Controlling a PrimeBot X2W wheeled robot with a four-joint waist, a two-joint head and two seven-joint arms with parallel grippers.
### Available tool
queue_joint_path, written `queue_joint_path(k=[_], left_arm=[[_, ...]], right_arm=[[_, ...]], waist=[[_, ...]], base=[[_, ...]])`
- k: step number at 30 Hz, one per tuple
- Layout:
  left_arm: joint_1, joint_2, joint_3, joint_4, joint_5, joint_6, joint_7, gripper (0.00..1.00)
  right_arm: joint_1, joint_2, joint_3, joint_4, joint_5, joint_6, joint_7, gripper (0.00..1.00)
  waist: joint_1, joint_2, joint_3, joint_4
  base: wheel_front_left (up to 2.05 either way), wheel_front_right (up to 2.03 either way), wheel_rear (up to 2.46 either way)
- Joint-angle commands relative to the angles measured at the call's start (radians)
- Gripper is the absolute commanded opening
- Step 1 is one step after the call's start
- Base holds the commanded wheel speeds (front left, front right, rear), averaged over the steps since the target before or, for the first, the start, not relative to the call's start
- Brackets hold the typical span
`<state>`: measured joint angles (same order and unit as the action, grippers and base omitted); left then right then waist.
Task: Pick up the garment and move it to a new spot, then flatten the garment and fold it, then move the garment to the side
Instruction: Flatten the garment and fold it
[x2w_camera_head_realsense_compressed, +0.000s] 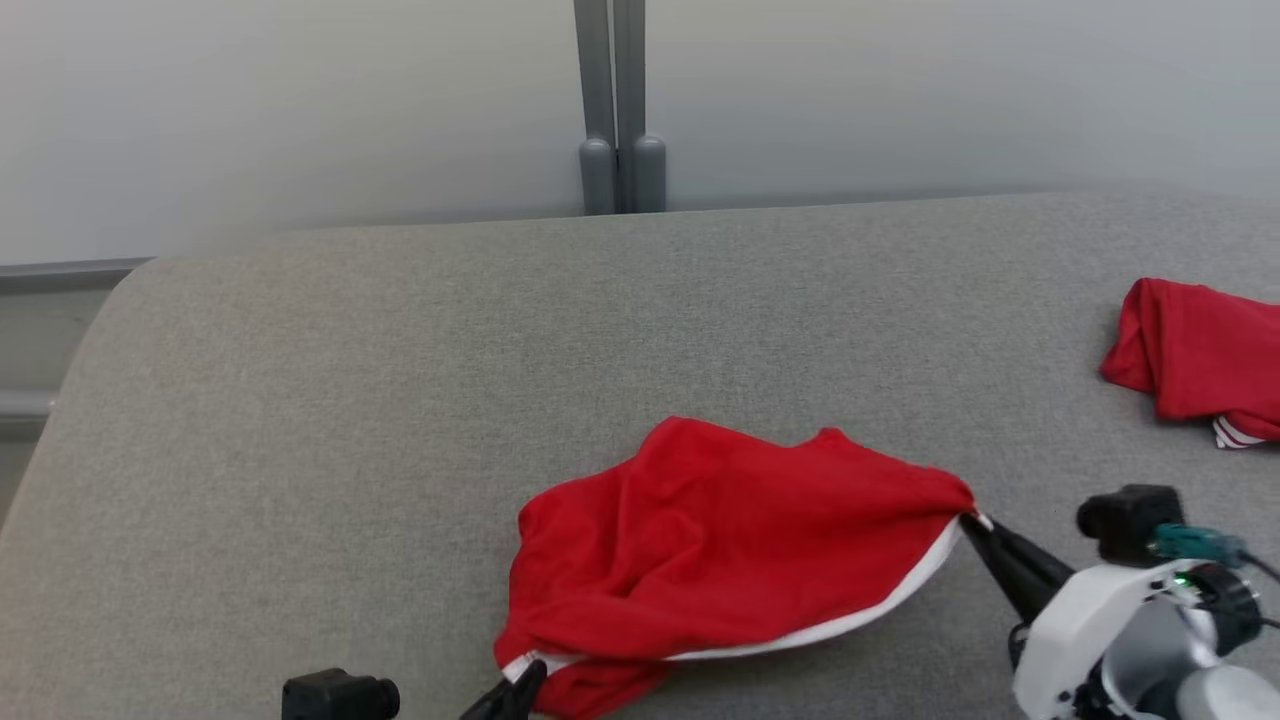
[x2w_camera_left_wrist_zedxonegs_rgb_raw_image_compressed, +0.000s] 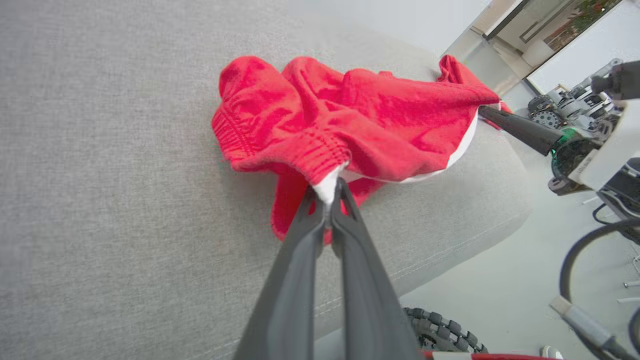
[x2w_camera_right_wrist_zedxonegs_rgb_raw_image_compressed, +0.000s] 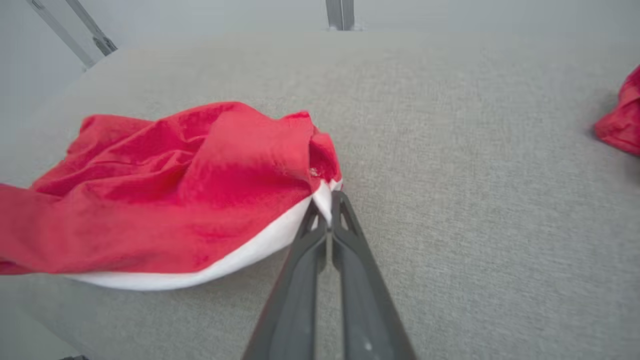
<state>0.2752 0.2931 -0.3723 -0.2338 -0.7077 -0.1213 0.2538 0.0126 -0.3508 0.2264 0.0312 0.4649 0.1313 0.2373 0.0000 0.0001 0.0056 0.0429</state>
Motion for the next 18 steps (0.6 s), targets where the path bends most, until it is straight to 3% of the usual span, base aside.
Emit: queue_joint_path(k=[1, 4, 10, 14, 18], left_arm=[[0.014, 0.005, 0.008, -0.047, -0.018, 0.008, 0.006, 0.0], [0.03, 0.011, 0.023, -0.163, -0.032, 0.025, 0.012, 0.0], [-0.018, 0.007, 0.054, -0.322, -0.059, 0.039, 0.022, 0.0], [-0.159, 0.027, 0.081, -0.356, -0.083, 0.03, 0.071, 0.0], [-0.467, 0.043, 0.132, -0.27, -0.14, 0.025, 0.168, 0.0]], right_arm=[[0.04, -0.014, -0.041, -0.089, 0.015, -0.001, 0.035, 0.0], [0.118, 0.004, -0.153, -0.318, 0.061, -0.001, 0.126, 0.0], [0.157, 0.088, -0.322, -0.573, 0.165, -0.001, 0.257, 0.0], [0.024, 0.12, -0.395, -0.617, 0.206, -0.001, 0.325, 0.0], [-0.297, 0.164, -0.434, -0.503, 0.193, -0.001, 0.418, 0.0]], waist=[[0.0, -0.0001, 0.003, -0.027], [0.0, -0.0001, 0.012, -0.05], [0.0, -0.0001, 0.04, -0.068], [0.0, -0.0001, 0.122, -0.063], [0.0, -0.0001, 0.271, -0.051]], base=[[0.0, 0.0, 0.0], [0.0, 0.0, 0.0], [0.0, 0.0, 0.0], [0.0, 0.0, 0.0], [0.0, 0.0, 0.0]])
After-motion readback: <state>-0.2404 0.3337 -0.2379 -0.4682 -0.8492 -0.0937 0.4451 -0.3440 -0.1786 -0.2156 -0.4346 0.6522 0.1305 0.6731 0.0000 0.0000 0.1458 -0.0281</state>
